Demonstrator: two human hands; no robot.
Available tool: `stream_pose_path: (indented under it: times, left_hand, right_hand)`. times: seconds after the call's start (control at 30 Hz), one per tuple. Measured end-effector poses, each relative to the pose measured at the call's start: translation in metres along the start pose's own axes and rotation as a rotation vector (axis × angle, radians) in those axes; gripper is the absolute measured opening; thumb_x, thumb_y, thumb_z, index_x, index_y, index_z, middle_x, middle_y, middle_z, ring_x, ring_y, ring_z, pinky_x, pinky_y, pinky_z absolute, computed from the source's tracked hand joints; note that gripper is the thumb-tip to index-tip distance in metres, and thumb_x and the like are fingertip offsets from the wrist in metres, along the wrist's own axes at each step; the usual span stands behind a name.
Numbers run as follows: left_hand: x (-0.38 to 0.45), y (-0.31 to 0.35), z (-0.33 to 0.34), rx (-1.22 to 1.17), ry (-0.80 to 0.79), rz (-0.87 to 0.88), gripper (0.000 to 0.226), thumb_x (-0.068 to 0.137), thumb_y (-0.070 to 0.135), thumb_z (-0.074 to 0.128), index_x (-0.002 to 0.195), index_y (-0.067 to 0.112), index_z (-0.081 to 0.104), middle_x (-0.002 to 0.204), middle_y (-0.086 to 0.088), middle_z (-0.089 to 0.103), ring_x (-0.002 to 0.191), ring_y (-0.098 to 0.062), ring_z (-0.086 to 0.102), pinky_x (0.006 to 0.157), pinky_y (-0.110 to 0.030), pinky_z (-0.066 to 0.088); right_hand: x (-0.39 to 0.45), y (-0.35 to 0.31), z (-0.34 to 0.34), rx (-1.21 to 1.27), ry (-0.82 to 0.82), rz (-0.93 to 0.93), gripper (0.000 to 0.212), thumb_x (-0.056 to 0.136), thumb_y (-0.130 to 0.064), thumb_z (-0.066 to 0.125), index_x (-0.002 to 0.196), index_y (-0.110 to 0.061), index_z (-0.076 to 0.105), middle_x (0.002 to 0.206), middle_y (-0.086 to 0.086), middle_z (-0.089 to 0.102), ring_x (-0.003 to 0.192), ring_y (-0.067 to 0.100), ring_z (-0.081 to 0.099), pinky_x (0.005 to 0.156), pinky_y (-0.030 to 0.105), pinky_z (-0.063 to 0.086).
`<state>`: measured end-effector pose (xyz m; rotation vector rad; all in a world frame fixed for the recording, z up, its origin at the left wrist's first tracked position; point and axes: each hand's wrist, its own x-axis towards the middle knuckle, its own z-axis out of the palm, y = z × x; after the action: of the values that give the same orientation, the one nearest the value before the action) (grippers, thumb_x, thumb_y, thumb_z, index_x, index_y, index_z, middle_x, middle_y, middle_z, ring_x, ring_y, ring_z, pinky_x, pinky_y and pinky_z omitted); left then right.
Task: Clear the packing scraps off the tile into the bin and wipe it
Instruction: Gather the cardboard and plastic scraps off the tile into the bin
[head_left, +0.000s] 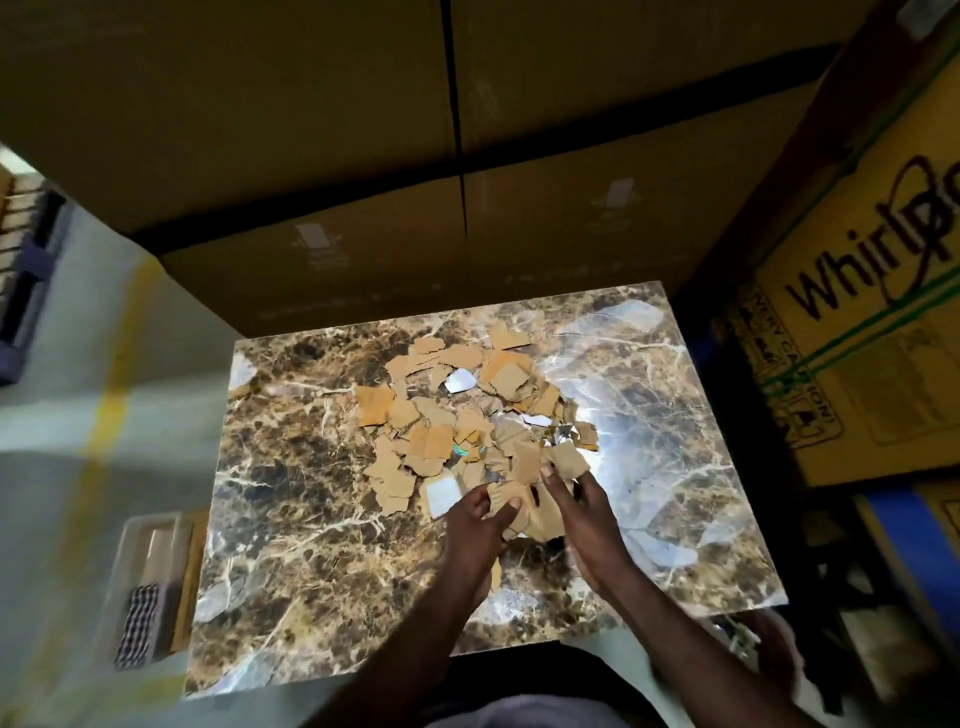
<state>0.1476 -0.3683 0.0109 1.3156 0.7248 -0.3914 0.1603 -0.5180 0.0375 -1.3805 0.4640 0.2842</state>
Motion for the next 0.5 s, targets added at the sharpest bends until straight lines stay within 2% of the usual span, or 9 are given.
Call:
stream_pose_path:
  times: [0.1, 0.17, 0.23, 0.3, 0.37, 0.4, 0.5]
  left_hand:
    - [0.001, 0.004, 0.003, 0.046, -0.084, 0.048, 0.024, 0.094, 0.008, 0.082, 0.113, 0.021, 0.079, 0.108, 0.000, 0.083, 0.106, -0.024, 0.078, 0.093, -0.056, 0.063]
    - [-0.001, 0.008, 0.006, 0.079, -0.125, 0.054, 0.027, 0.094, 0.005, 0.081, 0.106, 0.029, 0.077, 0.100, 0.012, 0.082, 0.101, -0.010, 0.077, 0.091, -0.048, 0.064]
    - [-0.001, 0.008, 0.007, 0.141, -0.156, 0.081, 0.029, 0.093, 0.009, 0.083, 0.112, 0.030, 0.077, 0.104, 0.020, 0.080, 0.111, -0.004, 0.072, 0.095, -0.046, 0.062]
    - [0.001, 0.008, 0.011, 0.194, -0.179, 0.117, 0.027, 0.091, 0.013, 0.085, 0.115, 0.024, 0.078, 0.111, 0.017, 0.080, 0.119, -0.007, 0.068, 0.100, -0.047, 0.060]
    - [0.000, 0.007, 0.016, 0.229, -0.189, 0.140, 0.023, 0.090, 0.015, 0.086, 0.110, 0.024, 0.079, 0.106, 0.019, 0.080, 0.117, -0.004, 0.067, 0.101, -0.045, 0.059]
    - [0.000, 0.007, 0.019, 0.261, -0.196, 0.140, 0.025, 0.090, 0.016, 0.087, 0.111, 0.026, 0.078, 0.106, 0.022, 0.077, 0.117, -0.004, 0.065, 0.102, -0.045, 0.057]
    - [-0.004, 0.008, 0.035, 0.344, -0.271, 0.189, 0.030, 0.091, 0.021, 0.086, 0.118, 0.032, 0.077, 0.104, 0.028, 0.076, 0.114, -0.002, 0.065, 0.101, -0.045, 0.058]
  right_hand:
    - [-0.008, -0.002, -0.002, -0.032, 0.072, -0.039, 0.058, 0.085, -0.078, 0.068, 0.124, -0.036, 0.073, 0.129, -0.011, 0.074, 0.126, 0.012, 0.067, 0.114, 0.053, 0.049]
    - [-0.014, 0.000, -0.004, -0.005, 0.114, -0.039, 0.056, 0.088, -0.079, 0.063, 0.120, -0.036, 0.075, 0.127, -0.007, 0.076, 0.124, 0.019, 0.069, 0.112, 0.058, 0.050]
    - [-0.019, 0.003, -0.007, 0.037, 0.147, -0.043, 0.055, 0.092, -0.076, 0.059, 0.122, -0.033, 0.075, 0.125, 0.000, 0.077, 0.121, 0.027, 0.071, 0.109, 0.062, 0.051]
    - [-0.021, 0.010, -0.011, 0.047, 0.192, -0.034, 0.059, 0.088, -0.079, 0.062, 0.120, -0.030, 0.076, 0.120, 0.002, 0.078, 0.115, 0.030, 0.073, 0.105, 0.064, 0.052]
    - [-0.024, 0.016, -0.017, 0.046, 0.234, -0.020, 0.064, 0.078, -0.082, 0.072, 0.118, -0.031, 0.074, 0.119, 0.001, 0.078, 0.114, 0.028, 0.073, 0.104, 0.063, 0.054]
    - [-0.027, 0.017, -0.021, 0.042, 0.241, -0.021, 0.060, 0.078, -0.074, 0.079, 0.120, -0.031, 0.073, 0.121, 0.000, 0.078, 0.116, 0.026, 0.073, 0.105, 0.061, 0.054]
    - [-0.039, 0.015, -0.035, 0.065, 0.248, -0.006, 0.049, 0.084, -0.029, 0.091, 0.128, -0.026, 0.069, 0.122, 0.004, 0.078, 0.116, 0.027, 0.074, 0.102, 0.048, 0.058]
